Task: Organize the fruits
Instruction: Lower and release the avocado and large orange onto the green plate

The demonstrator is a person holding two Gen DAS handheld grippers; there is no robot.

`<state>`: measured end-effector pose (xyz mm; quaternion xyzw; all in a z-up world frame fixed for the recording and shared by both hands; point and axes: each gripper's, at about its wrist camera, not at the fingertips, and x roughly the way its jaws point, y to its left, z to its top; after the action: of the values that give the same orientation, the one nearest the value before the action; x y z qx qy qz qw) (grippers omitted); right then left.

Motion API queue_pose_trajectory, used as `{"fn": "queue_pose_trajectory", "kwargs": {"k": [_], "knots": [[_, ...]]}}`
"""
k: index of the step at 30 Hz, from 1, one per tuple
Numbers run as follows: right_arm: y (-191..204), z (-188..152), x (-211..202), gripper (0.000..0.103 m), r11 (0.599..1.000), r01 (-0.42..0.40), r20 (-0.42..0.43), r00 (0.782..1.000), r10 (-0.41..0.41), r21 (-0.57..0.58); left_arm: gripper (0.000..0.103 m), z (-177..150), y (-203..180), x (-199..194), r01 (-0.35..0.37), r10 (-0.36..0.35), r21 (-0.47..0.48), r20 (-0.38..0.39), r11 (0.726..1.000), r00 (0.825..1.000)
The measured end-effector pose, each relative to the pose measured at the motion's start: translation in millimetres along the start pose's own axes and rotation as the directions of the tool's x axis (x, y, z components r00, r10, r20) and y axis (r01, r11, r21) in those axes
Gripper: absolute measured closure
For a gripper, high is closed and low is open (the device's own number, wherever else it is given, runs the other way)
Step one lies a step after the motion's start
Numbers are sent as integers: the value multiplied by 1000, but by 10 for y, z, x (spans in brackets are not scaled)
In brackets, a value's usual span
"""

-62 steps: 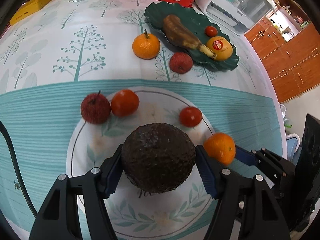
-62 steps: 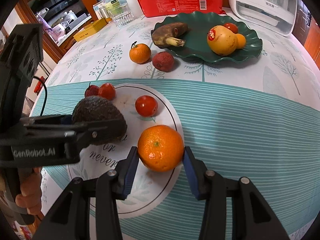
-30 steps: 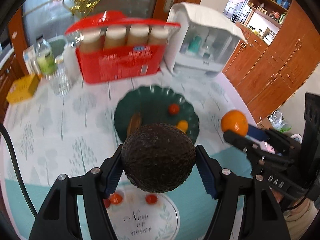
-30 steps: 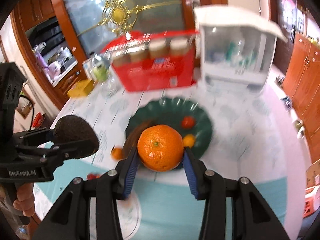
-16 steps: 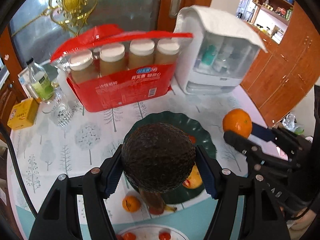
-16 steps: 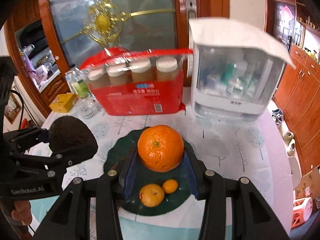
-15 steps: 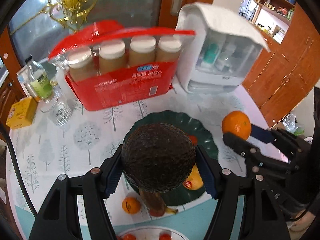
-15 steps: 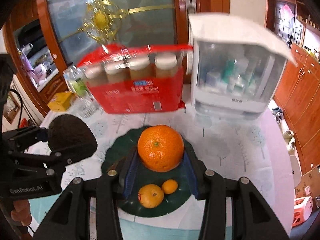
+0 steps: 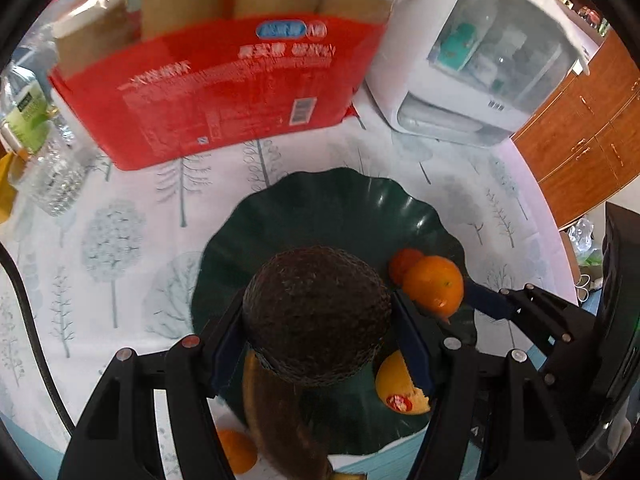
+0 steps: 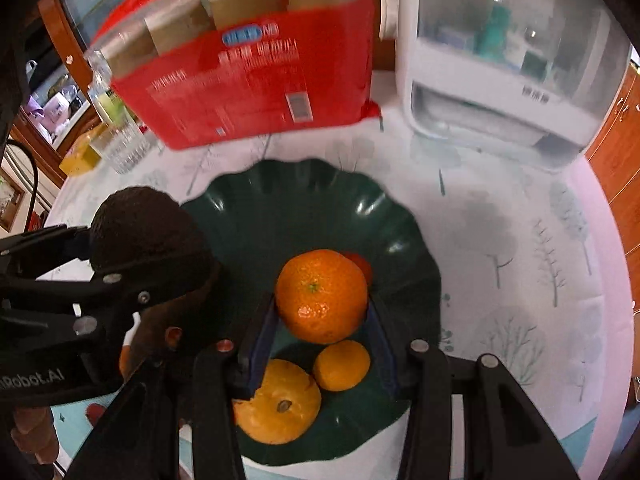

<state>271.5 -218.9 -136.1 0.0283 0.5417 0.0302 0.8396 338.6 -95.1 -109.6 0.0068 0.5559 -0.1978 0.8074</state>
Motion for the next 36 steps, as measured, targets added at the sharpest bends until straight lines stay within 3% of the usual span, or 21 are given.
{"fn": "queue_pose_trajectory", "kwargs": {"k": [11,13,15,21,36], "knots": [[-8,-53,102,56,1000,-24,-2,1000,24,-20,34,33,-14,312,16,-16,-6,-28,1000,999],[-9,-55,83,56,999,-33,8,999,33,-24,33,52,-28,266,48,-48,-9,-10,999,999],[-9,-57,57,55,999,-36,18,999,36,-25,27,66,-57,219,33,-33,1,4,999,999],[-5,-54,-24,54,999,-42,32,999,42,-15,27,55,-148,105,3,-4,46,28,999,1000],[105,-84,-368,55,999,-42,77,996,44,-25,26,-71,-103,-361,-20,17,39,71,999,997]]}}
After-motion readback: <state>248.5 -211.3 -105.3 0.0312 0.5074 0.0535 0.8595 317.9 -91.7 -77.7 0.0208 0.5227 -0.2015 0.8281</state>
